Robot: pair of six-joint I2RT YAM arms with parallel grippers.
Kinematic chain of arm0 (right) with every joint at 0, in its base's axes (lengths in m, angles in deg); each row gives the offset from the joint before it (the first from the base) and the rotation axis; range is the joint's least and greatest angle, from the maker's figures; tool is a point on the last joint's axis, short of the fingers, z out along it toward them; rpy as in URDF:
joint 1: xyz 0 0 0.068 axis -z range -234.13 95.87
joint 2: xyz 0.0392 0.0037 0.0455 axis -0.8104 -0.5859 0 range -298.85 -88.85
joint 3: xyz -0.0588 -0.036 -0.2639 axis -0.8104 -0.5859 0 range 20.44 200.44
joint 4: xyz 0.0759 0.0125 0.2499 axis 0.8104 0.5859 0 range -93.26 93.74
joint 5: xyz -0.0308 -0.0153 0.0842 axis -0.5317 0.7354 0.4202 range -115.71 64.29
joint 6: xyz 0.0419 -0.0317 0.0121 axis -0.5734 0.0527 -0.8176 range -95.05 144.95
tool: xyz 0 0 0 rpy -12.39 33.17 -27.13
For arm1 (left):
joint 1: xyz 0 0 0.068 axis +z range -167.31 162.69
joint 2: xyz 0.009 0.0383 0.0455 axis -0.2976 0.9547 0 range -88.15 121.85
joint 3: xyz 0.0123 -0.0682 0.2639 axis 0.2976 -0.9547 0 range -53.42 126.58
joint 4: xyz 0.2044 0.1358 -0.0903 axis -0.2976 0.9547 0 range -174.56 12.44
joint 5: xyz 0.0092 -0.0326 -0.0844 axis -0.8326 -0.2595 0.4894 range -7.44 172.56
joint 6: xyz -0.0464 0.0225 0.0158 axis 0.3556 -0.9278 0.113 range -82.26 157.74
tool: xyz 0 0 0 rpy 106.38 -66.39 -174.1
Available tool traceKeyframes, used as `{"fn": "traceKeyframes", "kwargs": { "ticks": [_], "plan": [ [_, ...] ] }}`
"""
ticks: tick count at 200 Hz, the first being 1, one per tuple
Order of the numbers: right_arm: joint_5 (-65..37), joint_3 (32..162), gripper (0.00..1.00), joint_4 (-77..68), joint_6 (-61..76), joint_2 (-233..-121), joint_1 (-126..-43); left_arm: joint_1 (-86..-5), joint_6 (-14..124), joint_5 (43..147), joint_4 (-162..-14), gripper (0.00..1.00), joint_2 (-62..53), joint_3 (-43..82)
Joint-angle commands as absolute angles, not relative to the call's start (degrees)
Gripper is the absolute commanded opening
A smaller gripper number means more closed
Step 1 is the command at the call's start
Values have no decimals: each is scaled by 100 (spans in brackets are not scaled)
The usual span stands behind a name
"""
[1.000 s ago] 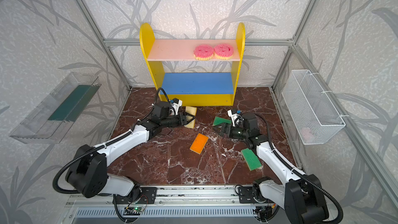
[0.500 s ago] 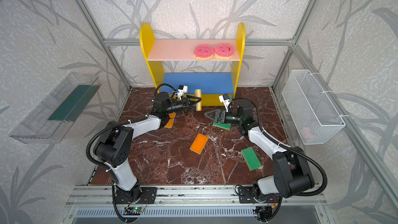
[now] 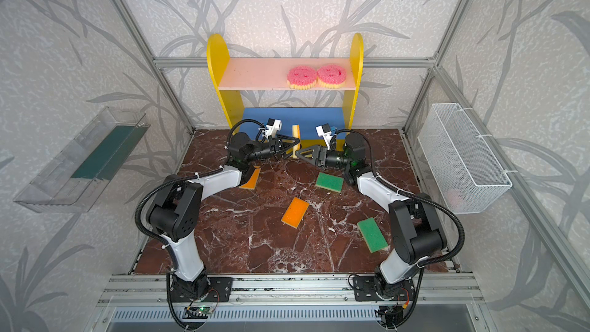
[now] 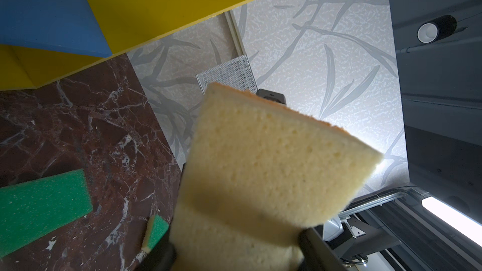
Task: Arrange cleaning sponges on a shelf
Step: Place the cleaning sponge at the shelf.
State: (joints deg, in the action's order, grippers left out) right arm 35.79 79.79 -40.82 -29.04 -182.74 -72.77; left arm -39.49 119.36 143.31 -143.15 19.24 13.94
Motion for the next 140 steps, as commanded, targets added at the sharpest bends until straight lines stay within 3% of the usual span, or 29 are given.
{"fn": "traceKeyframes", "kwargs": {
  "ticks": [1, 51, 140],
  "plan": [
    [3696, 8223, 98, -4357, -3024, -18404, -7338, -3926, 12255, 14599, -14748, 58, 1951, 1602],
    [3705, 8421, 96, -4317, -3072, -18565, -7364, -3927, 12344, 14604, -14840, 59, 1947, 1655],
    [3793, 8468, 75, -4224, -3172, -18632, -7417, -3911, 12422, 14599, -14881, 59, 2023, 1807]
  ]
}}
